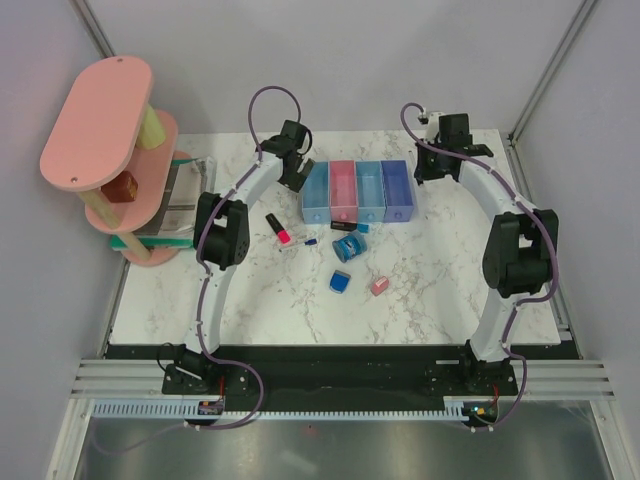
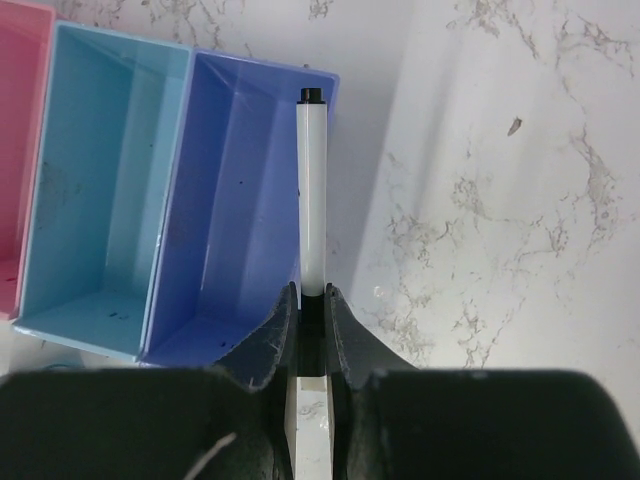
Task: Sort the stationery into containers
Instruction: Pick up the pen from the center of the board, then place the pen in the storage box.
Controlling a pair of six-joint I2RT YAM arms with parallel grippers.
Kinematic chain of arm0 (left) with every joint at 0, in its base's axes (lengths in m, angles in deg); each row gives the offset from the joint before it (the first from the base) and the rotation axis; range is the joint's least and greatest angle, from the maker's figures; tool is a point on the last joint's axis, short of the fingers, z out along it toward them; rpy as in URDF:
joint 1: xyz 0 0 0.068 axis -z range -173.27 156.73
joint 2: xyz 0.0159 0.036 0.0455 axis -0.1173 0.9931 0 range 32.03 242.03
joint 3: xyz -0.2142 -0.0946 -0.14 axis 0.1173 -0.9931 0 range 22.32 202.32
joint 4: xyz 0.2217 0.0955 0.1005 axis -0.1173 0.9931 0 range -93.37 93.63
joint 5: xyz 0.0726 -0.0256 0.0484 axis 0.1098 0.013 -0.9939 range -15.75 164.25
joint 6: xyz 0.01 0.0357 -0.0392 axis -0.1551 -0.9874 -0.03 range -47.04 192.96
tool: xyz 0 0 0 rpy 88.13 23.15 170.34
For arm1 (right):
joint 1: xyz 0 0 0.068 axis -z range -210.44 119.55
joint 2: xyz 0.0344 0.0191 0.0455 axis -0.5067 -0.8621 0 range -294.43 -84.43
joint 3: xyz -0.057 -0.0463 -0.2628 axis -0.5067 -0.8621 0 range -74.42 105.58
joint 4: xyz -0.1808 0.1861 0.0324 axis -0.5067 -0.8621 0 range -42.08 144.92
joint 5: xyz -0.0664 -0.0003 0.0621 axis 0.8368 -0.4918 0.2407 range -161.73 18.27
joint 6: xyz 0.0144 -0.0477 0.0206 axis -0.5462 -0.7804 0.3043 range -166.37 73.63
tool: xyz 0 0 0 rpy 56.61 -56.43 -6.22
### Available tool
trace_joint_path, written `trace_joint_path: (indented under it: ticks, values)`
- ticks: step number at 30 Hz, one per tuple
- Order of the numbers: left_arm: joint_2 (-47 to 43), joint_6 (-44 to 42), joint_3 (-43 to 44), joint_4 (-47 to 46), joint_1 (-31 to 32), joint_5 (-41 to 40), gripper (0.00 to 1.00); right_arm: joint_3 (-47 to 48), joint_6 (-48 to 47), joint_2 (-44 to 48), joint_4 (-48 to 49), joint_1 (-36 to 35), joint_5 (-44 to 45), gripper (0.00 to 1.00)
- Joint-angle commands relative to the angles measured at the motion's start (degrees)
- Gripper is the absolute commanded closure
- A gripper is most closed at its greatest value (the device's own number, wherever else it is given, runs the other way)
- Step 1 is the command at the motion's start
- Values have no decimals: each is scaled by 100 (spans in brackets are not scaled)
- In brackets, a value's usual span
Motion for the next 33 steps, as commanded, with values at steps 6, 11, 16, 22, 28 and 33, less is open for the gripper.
trace_joint_path:
  ticks: [6, 11, 16, 22, 28, 33]
  values:
    - [-643, 186, -416, -131, 111, 221, 0, -149, 411, -72, 379, -360, -199, 97]
    - [-1258, 63, -1083, -113, 111, 414, 0, -9, 428, -318, 441, -430, -129, 96]
    - [-1882, -271, -2250, -384, 111, 713, 0, -70, 393, -494, 529, -430, -128, 90]
    - [-2515, -421, -3228, -562, 111, 932, 0, -123, 358, -609, 573, -448, -234, 79]
    - [-3069, -140, -3607, -202, 155, 1486, 0, -114, 244, -539, 573, -527, -243, 56]
    - [-3473, -218, -3949, -61, 243, 1926, 0, -97, 33, -390, 512, -571, -225, 46]
